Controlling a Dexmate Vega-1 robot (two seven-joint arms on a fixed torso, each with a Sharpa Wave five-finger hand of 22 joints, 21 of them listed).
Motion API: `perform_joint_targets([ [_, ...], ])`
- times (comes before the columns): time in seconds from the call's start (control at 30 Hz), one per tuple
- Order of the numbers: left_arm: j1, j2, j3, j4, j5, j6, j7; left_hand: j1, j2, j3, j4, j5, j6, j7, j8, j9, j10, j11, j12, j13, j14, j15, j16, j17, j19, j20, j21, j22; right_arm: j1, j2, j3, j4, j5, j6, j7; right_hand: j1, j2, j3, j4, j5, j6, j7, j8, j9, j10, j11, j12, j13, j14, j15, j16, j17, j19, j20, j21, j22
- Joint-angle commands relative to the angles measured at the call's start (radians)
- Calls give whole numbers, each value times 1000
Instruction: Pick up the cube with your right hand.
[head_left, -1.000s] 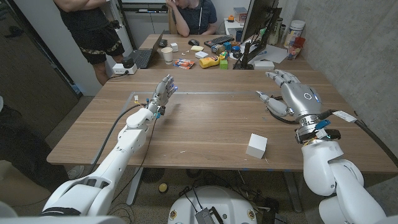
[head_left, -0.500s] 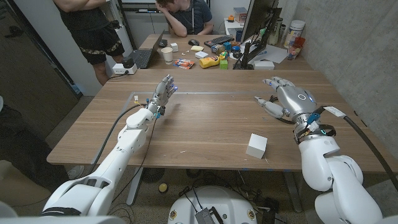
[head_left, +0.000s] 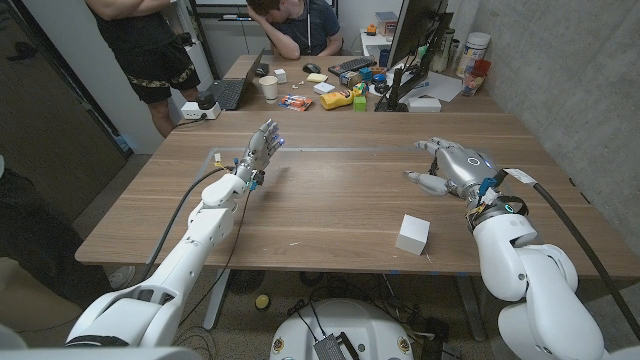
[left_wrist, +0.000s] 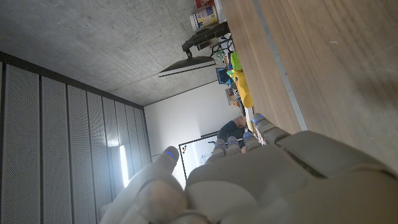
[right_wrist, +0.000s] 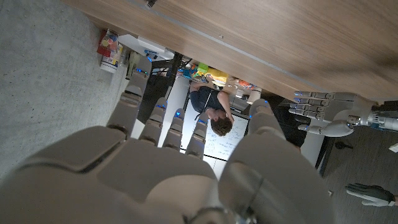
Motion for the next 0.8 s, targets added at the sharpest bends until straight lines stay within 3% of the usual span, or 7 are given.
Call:
perform_joint_targets([
  [0.03,11,6,-4,-14,-6,9,7,-2,115,-5,2,7,-2,-2,4,5,-11,-1,5,3,-30,4,6,5,-3,9,5,3,25,10,-15,1,-24,-12,157,25,-3,5,-6,11,0,-7,5,4,0,-7,9,3,11,-7,4,5,16,-1,3,4],
  [0.8,28,18,-2,-41,-8,20,16,-2,115,-7,2,8,0,-1,5,5,-11,1,5,3,-30,6,6,5,-2,10,6,3,81,-6,-33,0,-48,4,395,81,-13,7,-2,21,-24,-9,0,6,-7,-3,9,4,24,-6,5,6,49,-3,3,3],
])
